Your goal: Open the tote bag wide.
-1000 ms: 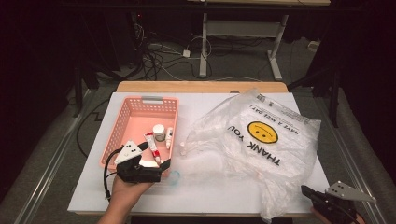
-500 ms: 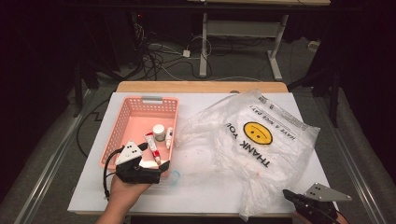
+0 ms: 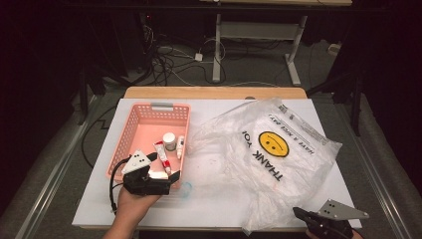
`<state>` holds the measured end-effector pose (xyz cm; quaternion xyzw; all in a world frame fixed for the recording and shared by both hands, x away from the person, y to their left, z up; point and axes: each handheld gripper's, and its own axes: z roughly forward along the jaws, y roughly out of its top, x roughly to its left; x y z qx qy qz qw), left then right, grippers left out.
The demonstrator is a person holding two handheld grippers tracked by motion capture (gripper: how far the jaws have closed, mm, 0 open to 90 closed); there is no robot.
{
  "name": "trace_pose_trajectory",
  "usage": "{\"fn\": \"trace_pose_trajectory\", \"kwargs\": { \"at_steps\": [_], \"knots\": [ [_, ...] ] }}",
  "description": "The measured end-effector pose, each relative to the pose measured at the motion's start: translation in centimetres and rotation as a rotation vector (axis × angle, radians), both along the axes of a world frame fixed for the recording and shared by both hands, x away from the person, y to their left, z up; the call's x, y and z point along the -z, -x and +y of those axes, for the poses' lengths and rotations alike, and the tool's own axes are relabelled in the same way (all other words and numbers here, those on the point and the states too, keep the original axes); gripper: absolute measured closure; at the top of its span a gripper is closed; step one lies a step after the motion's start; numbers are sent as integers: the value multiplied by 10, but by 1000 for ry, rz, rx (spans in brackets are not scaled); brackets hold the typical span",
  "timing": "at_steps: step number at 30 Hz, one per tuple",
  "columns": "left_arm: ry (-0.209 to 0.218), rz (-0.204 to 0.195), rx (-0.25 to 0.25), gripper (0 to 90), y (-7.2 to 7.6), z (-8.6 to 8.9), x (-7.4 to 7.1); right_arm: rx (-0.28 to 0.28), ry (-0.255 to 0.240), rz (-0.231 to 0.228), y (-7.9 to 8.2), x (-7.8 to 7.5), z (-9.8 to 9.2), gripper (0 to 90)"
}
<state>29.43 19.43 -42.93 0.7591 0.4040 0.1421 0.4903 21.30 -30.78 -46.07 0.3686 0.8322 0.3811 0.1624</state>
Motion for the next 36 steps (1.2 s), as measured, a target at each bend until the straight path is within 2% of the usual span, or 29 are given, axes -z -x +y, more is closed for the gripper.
{"fn": "trace_pose_trajectory", "kwargs": {
  "at_steps": [2, 4, 5, 7, 9, 13, 15, 18, 24, 25, 31, 36],
  "knots": [
    [0, -5, 3, 0, 0, 0, 0, -2, -34, -2, 2, -5, -2, 821],
    [-7, -19, 1, 0, 1, -1, -1, 18, -86, -48, 2, -14, -8, 752],
    [-4, -22, 0, 0, 1, -1, -1, 18, -86, -48, 2, -14, -8, 752],
    [-12, -24, 14, 0, 0, -2, -1, 40, -120, -67, -1, -19, -12, 701],
    [-10, -27, 20, 0, 1, -3, -1, 57, -149, -80, -6, -21, -15, 616],
    [-5, -40, 21, 0, 3, -4, -1, 86, -153, -121, -20, -21, -14, 396],
    [-8, -47, 24, 0, 5, -5, -1, 67, -160, -102, -30, -22, -9, 309],
    [-8, -52, 27, 0, 6, -7, -1, 36, -145, -125, -44, -24, 0, 216],
    [-15, -55, 28, 0, 7, -8, 0, 29, -151, -151, -75, -29, 22, 22],
    [-11, -54, 29, 0, 6, -8, 0, 32, -148, -159, -80, -29, 26, 0],
    [-14, -50, 21, 0, 7, -8, 2, 25, -149, -171, -106, -30, 46, 0],
    [-14, -47, 9, 0, 10, -5, 3, 16, -167, -142, -128, -26, 63, 0]
  ]
}}
